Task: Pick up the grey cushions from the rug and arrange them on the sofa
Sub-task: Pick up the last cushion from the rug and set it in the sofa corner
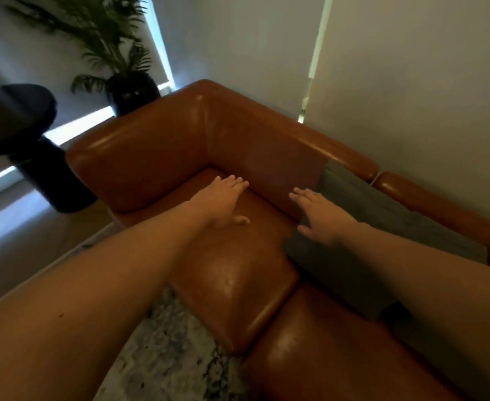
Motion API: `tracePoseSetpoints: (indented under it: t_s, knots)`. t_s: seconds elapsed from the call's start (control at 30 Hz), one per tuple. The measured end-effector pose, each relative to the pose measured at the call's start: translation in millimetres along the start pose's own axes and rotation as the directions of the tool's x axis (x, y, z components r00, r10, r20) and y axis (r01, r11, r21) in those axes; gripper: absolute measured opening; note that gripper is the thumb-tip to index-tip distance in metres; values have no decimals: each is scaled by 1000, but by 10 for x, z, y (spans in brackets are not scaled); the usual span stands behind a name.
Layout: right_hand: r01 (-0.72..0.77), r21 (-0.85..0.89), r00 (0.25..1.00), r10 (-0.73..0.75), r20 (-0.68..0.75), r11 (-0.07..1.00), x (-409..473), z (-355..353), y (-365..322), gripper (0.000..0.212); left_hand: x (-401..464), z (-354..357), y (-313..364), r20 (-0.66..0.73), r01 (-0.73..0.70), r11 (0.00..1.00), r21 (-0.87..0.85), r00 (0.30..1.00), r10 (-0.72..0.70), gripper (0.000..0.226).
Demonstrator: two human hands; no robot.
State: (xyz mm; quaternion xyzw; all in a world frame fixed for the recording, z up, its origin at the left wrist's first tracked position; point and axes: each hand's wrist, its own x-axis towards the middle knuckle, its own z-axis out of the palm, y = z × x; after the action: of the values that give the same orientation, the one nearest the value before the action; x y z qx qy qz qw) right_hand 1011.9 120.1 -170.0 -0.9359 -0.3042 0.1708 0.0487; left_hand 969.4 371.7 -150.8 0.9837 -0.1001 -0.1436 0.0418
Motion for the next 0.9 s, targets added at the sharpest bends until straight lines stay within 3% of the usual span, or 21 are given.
tracePoseSetpoints:
  t_s: [0.33,0.57,0.9]
  knots:
    - [247,-32,964,-242,114,969,319,515,-2521,81,-2467,421,-1774,-7,302,951,-66,953,-303,101]
    - [402,10,894,-395,209,915,544,902,-4149,82,-3964,796,-2735,-31,451,884,-122,889,-457,100]
    - [545,-11,799,-515,311,838,1559,1272,-5558,87,-4379,1187,-4015,24,515,836,-188,854,-520,102]
